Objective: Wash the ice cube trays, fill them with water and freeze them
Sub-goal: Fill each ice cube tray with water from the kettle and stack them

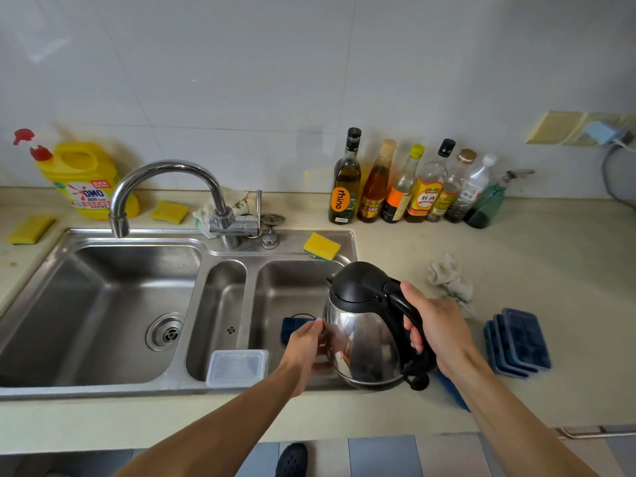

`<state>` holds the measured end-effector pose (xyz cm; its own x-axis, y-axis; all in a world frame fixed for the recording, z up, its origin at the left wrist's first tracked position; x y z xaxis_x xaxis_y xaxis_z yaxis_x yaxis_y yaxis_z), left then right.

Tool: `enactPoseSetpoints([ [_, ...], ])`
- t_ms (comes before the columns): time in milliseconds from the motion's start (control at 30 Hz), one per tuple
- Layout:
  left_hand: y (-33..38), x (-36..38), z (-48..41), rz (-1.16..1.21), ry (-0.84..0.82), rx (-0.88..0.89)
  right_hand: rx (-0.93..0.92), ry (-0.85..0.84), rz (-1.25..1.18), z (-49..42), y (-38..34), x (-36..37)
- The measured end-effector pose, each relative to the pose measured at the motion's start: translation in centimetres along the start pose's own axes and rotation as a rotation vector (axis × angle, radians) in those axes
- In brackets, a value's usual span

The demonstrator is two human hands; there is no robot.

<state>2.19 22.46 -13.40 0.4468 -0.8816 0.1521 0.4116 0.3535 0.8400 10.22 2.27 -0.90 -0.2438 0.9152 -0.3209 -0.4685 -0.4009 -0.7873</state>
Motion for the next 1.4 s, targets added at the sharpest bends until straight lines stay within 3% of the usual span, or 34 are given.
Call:
enactPoseSetpoints([
  [233, 4.6, 1.3, -3.8, -0.354, -0.011, 0.398, -0.045, 0.107, -0.149, -2.7, 1.6, -0.5],
  [467, 7.7, 5.6, -7.0, -0.269, -0.195, 0.531, 0.004, 0.190, -0.312, -7.3, 2.1, -2.0],
  [733, 10.7, 9.8, -13.3, -0.400, -0.336, 0.508, 0.012, 0.234, -0.270, -12.7, 1.0, -3.7],
  [1033, 12.2, 12.3, -16.7, -0.422, -0.340, 0.479, 0.016, 0.255, -0.212, -15.4, 0.1, -5.2],
  [1167, 12.7, 12.2, -16.4, -0.457, -0.373, 0.494, -0.075, 0.441, 0.026, -14.7, -1.1, -5.8],
  [1267, 12.7, 11.4, -15.1, -0.460, -0.345, 0.501, -0.256, 0.613, 0.086, -12.5, -1.8, -5.5],
  [1333, 12.1, 10.0, -13.8, -0.444, -0.274, 0.485, -0.379, 0.578, 0.094, -10.8, -2.2, -4.5],
  [1400, 11.3, 7.8, -12.5, -0.389, -0.220, 0.439, -0.420, 0.423, 0.091, -9.5, -2.4, -3.0],
])
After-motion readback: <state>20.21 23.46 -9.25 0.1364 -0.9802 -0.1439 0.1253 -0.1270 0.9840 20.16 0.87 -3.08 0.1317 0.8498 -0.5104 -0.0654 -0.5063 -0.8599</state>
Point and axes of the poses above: each hand's wrist, its own z-axis away from the middle knuckle, its own x-axis out of the palm, y = z × x, the point moved 2 cm from there along -z, towards the middle knuckle, and after that the axes turned 12 degrees about x, right-handed, at the moved point
